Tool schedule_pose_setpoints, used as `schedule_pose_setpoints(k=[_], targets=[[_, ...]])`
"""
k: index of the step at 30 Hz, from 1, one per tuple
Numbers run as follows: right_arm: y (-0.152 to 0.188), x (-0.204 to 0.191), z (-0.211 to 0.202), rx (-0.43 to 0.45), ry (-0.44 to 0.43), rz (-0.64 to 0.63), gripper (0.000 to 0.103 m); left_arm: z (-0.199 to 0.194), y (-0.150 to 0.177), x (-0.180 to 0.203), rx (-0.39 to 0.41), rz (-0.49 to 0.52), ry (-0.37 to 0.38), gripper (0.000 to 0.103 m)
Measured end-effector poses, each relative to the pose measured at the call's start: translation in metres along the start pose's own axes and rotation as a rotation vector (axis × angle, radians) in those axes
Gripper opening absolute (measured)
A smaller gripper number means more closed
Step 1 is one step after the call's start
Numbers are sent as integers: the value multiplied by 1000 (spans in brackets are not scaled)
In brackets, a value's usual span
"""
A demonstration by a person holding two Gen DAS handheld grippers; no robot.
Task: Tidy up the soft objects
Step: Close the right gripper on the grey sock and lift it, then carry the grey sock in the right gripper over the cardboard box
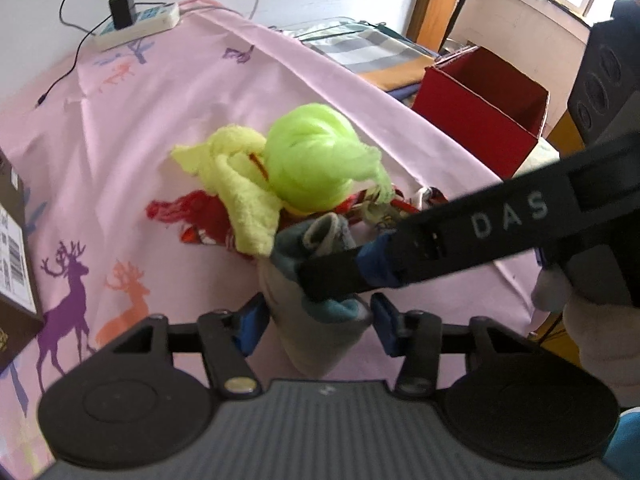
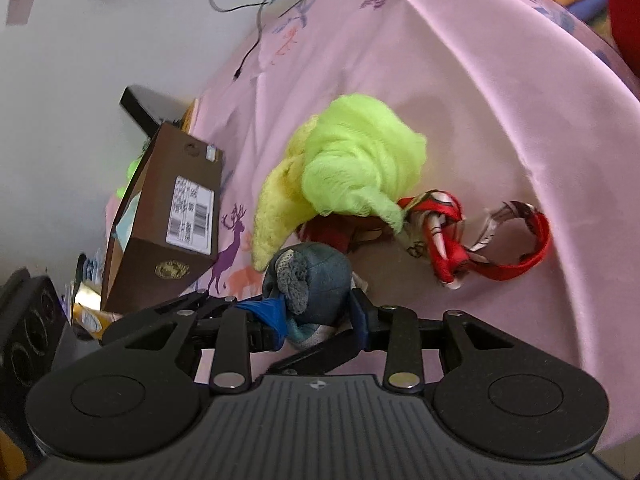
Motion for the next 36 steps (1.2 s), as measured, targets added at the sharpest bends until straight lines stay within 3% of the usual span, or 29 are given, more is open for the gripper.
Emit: schedule_pose_setpoints(k=[13, 21, 36], targets=[[4, -47, 22, -79, -57, -170, 18, -36, 12, -33, 33, -50, -89, 50], [-4, -95, 38, -92, -104, -272, 18, -75, 17, -71, 105, -118, -154, 50], [-41, -205, 54, 80, -155, -449, 18, -162, -11, -155, 312, -84, -240, 50]])
Point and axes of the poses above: each gripper's, at about its wrist camera, not at the fingertips, and z roughly the way its jaws point, x to its right, y to its underside, the point moved 7 cm from there along z, roughly the way its jaws point, and after that the axes turned 4 degrees about -x, right-handed, at the moved point
